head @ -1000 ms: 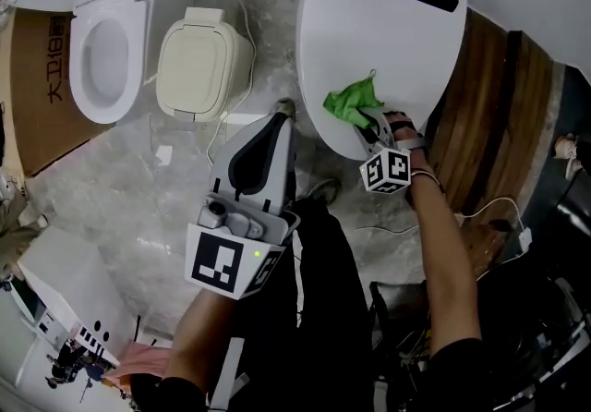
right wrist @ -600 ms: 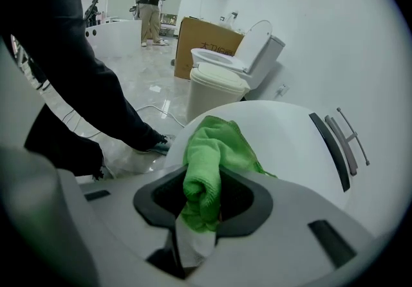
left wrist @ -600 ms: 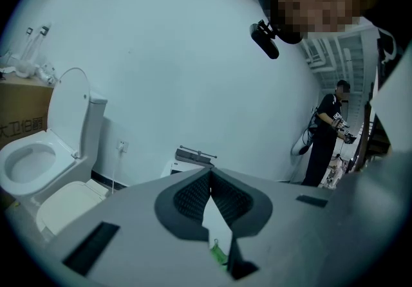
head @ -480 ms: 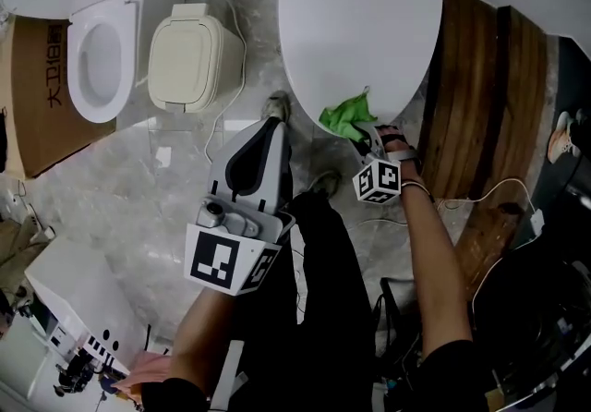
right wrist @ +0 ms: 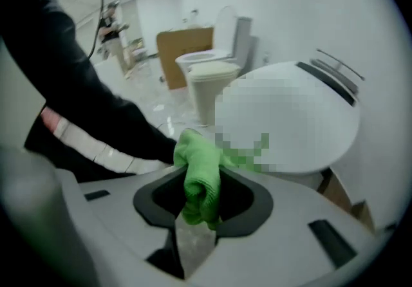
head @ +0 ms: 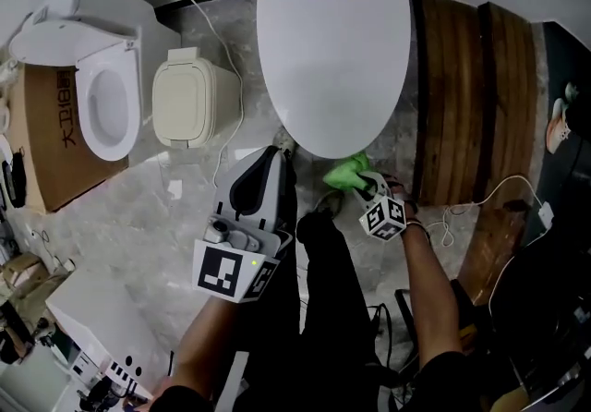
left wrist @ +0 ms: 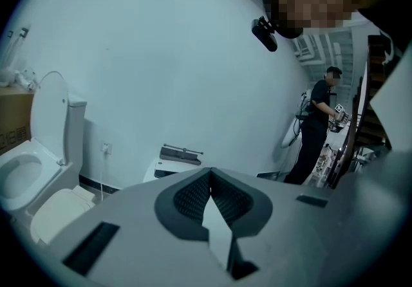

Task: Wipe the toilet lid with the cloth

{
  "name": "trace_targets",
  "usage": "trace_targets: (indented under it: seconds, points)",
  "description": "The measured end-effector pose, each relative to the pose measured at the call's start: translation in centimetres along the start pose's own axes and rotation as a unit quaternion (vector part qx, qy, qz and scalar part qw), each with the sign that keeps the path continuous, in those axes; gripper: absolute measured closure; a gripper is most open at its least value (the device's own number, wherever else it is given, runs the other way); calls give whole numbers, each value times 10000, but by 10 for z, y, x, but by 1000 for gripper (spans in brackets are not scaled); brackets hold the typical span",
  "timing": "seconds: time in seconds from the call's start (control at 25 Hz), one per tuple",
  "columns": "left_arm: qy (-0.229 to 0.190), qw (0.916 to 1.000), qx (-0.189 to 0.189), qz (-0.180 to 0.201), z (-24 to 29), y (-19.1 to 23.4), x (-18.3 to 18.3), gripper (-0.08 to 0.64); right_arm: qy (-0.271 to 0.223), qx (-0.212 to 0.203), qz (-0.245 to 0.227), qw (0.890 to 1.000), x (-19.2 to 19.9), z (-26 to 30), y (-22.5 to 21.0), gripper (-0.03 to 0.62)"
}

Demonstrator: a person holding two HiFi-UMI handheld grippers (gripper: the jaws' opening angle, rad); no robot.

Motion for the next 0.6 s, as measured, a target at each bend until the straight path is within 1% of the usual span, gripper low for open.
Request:
trace_targets:
  seconds: [0.04,0.08,0.12,0.16,0.24,0.28,0.32,0.36,0.4,0.44,0.48,0.56,0.6]
  points:
    - [2,10000,53,1,8,1,-2,551,-300,227,615,9974,-1,-10,-11,463]
    - [21,10000,94,3,16,2,-4,551,-611,480,1235,9893,-2,-21,-24,463]
    - [43,9999,133,8,24,4,-7,551,-924,751,1858,9753,-3,-32,-39,463]
    - [62,9998,181,18,32,5,-10,551,-1225,1038,2469,9557,-3,-43,-56,463]
    - [93,9995,313,46,48,6,-17,551,-1737,1615,3519,9055,-1,-63,-91,463]
    - [111,9992,381,57,56,7,-20,551,-1933,1871,3915,8800,1,-71,-107,463]
    - [142,9989,430,73,64,7,-22,551,-2090,2091,4224,8568,3,-78,-124,462]
    - [187,9987,466,99,73,8,-25,551,-2209,2279,4455,8371,4,-83,-141,462]
    - [231,9983,511,128,82,9,-27,551,-2287,2442,4622,8212,4,-86,-159,462]
    - [266,9979,569,156,91,10,-30,551,-2329,2586,4741,8088,4,-88,-177,462]
    - [307,9974,630,192,100,12,-33,551,-2347,2714,4833,7986,4,-89,-195,462]
    - [372,9965,712,240,114,16,-37,551,-2344,2910,4991,7818,2,-89,-229,462]
    - [362,9962,752,235,121,19,-40,551,-2316,2975,5062,7757,1,-88,-245,462]
Point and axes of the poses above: the fingertips, and each gripper's own axes: z forward along the fingers, y to its left, x out of its underside, the point moved 7 cm from there along -z, backward along the fingers, and after that the axes turned 6 degrees about y, right-handed, at the moved point
